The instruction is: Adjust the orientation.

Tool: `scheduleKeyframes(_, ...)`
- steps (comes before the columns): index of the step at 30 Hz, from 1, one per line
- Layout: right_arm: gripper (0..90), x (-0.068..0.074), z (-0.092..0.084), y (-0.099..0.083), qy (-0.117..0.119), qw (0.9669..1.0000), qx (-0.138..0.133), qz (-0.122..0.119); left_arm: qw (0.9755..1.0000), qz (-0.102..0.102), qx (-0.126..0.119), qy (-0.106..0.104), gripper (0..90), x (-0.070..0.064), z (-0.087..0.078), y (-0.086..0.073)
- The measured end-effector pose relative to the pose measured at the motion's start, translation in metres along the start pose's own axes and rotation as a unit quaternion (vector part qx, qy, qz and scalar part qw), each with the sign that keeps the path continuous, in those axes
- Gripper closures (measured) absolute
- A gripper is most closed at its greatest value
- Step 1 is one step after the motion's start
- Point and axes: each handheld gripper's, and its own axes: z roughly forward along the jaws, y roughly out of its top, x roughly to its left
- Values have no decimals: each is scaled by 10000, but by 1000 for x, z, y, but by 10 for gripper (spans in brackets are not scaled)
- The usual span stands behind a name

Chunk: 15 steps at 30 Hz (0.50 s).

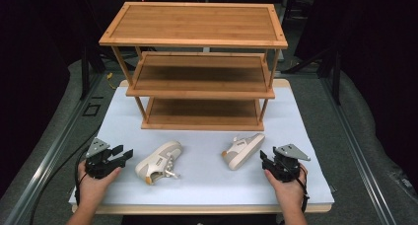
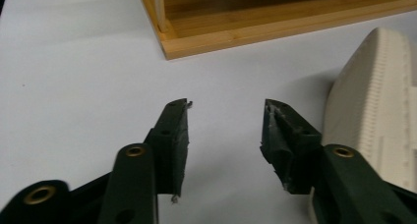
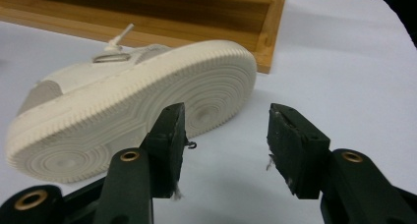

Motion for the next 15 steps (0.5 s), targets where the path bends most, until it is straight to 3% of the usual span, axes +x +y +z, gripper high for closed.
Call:
scheduleKeyframes(5, 493, 3, -1, 0, 18, 10000, 61, -8, 9996, -68, 25, -267, 613, -4, -3, 2)
scheduleKeyframes(8, 526, 3, -4, 1, 130, 9998, 89, 122, 9996, -1, 12, -273, 659, -8, -5, 3)
scheduleKeyframes(11, 587, 3, -6, 2, 66, 9998, 112, 117, 9996, 85, -52, -260, 727, -11, -9, 6)
scheduleKeyframes(15, 628, 3, -8, 1, 69, 9998, 105, 144, 9991, 153, -19, -394, 800, -15, -15, 6)
